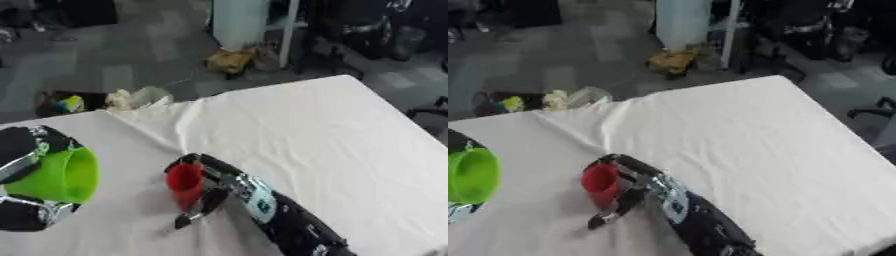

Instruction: Pour the contents of one cup into another cup.

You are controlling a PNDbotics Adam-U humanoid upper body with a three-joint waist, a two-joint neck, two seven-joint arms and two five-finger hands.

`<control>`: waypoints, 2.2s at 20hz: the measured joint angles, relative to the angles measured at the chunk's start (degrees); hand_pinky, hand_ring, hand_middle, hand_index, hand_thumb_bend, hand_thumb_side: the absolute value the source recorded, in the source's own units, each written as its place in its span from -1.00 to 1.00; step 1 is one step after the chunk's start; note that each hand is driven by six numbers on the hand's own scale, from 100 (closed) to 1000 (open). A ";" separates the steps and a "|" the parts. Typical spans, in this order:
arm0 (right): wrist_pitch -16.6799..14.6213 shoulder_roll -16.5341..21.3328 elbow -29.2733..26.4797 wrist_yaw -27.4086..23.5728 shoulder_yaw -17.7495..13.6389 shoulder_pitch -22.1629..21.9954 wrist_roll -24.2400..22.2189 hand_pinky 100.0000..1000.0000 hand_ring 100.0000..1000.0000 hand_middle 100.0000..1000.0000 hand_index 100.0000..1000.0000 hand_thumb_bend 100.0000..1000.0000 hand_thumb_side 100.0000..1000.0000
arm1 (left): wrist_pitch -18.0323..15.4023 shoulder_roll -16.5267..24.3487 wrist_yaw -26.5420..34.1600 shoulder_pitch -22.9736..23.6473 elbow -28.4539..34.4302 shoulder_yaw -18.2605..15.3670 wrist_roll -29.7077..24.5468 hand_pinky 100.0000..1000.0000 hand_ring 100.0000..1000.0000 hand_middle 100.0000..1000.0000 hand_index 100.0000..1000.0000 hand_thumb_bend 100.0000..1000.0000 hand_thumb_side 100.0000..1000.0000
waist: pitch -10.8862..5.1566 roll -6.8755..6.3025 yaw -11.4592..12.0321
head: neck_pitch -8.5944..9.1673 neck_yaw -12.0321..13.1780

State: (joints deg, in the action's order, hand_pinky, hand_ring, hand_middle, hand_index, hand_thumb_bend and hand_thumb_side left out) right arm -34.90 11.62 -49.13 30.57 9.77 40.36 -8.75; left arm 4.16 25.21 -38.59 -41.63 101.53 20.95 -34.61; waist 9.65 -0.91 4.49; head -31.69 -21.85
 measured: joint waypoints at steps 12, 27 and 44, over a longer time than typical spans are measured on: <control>2.47 6.01 -2.14 -3.08 -3.36 -2.66 3.75 0.72 0.47 0.18 0.56 0.87 0.02 | 5.50 -0.61 8.88 4.90 2.60 -6.21 8.64 -1.00 -0.64 -0.44 0.32 -1.00 -0.65 | -0.11 0.82 -0.21 | -0.47 0.04; 6.50 10.96 -6.70 -11.97 -9.12 -6.21 13.39 0.69 0.43 0.12 0.53 0.69 0.38 | 4.66 -5.00 22.59 7.83 -8.35 -7.66 22.38 -0.46 -0.21 -0.24 0.38 -1.00 -0.10 | 0.35 2.29 -2.12 | -0.48 0.84; 7.46 11.34 -14.91 -19.40 -10.45 -6.64 18.02 0.69 0.42 0.11 0.52 0.58 0.68 | -13.01 -7.57 16.86 3.33 -33.27 0.91 27.76 0.43 0.72 0.56 0.70 0.39 0.41 | 0.88 2.48 -5.33 | -0.48 2.39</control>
